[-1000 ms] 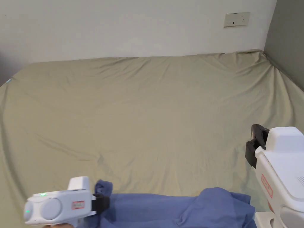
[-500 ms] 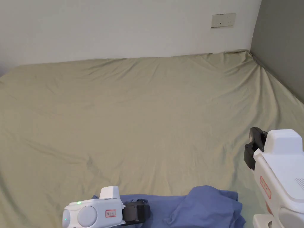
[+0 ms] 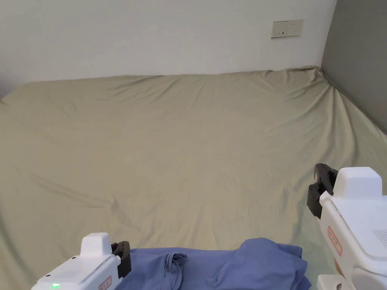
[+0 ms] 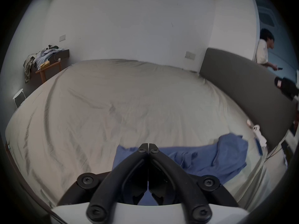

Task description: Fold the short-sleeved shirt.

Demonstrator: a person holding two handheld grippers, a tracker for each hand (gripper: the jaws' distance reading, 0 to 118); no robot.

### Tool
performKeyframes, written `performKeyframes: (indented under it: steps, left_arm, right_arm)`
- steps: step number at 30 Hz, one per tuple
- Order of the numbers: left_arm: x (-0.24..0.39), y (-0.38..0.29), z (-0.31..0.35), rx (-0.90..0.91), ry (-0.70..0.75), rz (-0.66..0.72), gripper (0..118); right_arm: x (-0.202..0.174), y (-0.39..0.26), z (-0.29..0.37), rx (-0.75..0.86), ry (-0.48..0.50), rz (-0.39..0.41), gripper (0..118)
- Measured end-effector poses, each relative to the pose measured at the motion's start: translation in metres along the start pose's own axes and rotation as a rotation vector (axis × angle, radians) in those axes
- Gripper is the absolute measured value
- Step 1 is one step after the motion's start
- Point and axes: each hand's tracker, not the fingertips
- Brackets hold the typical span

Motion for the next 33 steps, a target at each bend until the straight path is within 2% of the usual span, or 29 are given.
performKeyframes:
  steps: [2,11,15,19,23,28,29,31,32,33]
  left_arm:
    - [0.003,-0.016,-0.007,-0.042,0.022,-0.01,0]
    - [0.069,-0.066,-0.056,-0.221,-0.073,-0.03,0]
    - [0.098,-0.073,-0.065,-0.202,-0.05,-0.058,0]
    - [0.097,-0.066,-0.068,-0.224,-0.06,-0.052,0]
    - [0.067,-0.043,-0.058,-0.26,-0.187,0.097,0]
    - [-0.003,-0.005,-0.029,-0.205,-0.347,0.387,1]
    - [-0.021,0.0,-0.028,-0.216,-0.373,0.445,4]
    - [-0.052,0.002,-0.027,-0.237,-0.413,0.543,33]
    - [-0.068,0.001,-0.029,-0.252,-0.417,0.584,58]
    - [-0.081,0.0,-0.03,-0.267,-0.412,0.601,89]
  right_arm:
    - [0.001,-0.002,-0.001,-0.002,0.0,-0.004,2]
    - [0.01,-0.009,-0.003,-0.025,-0.01,0.0,2]
    - [0.015,-0.011,-0.001,-0.03,-0.026,-0.004,2]
    - [0.018,-0.012,-0.002,-0.035,-0.033,-0.009,2]
    - [0.018,-0.011,-0.002,-0.033,-0.029,-0.011,2]
    - [0.016,-0.008,-0.001,-0.025,-0.024,-0.011,2]
    - [0.015,-0.008,0.0,-0.025,-0.023,-0.012,2]
    - [0.014,-0.007,-0.001,-0.027,-0.022,-0.011,2]
    - [0.013,-0.007,-0.001,-0.029,-0.019,-0.01,2]
    - [0.012,-0.007,-0.001,-0.031,-0.018,-0.008,2]
